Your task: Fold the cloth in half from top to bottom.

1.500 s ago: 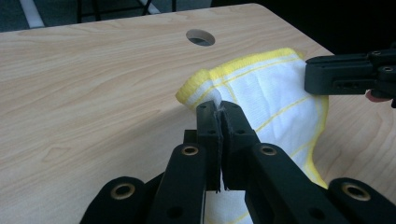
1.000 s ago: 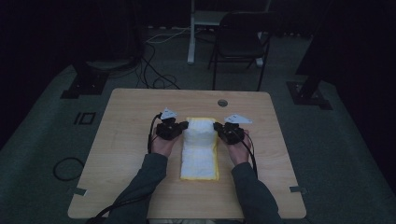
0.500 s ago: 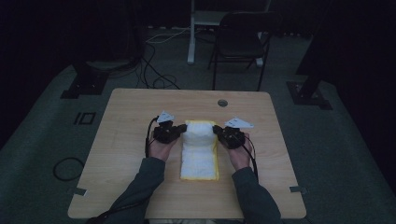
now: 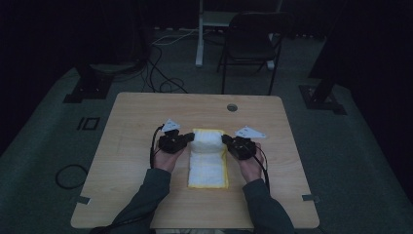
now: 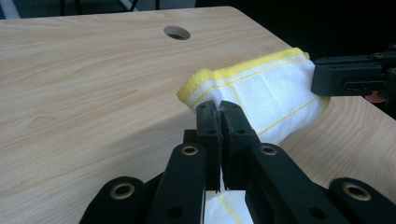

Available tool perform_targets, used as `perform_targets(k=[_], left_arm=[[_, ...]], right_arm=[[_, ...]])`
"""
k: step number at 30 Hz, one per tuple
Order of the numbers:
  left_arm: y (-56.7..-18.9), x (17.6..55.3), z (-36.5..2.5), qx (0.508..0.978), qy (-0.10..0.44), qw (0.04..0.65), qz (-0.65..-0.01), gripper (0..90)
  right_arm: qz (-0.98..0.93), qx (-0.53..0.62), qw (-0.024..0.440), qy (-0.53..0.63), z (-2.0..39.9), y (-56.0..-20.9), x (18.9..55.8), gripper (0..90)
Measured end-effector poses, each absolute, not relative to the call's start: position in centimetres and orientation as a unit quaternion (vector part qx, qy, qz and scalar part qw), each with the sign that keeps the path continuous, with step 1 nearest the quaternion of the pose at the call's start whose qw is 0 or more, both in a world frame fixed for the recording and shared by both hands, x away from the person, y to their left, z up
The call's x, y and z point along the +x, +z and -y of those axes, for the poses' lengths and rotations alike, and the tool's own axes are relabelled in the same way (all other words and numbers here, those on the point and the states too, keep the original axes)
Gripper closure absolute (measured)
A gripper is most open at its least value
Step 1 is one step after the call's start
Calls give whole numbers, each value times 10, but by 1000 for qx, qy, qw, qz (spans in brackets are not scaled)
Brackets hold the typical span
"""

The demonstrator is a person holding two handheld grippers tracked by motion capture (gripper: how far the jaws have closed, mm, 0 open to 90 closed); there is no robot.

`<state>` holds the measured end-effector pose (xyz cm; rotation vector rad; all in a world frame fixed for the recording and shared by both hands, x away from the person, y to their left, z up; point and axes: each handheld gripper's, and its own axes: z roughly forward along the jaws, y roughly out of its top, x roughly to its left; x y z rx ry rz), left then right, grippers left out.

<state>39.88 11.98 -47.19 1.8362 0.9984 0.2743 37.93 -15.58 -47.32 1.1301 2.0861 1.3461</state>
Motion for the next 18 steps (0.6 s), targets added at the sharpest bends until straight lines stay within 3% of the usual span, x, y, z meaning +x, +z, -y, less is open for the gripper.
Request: perform_targets(k=[18], left_arm=[[-477, 382, -122, 757, 102, 498, -410, 879]], right_arm=[[-749, 406, 196, 486, 157, -483, 363, 854]])
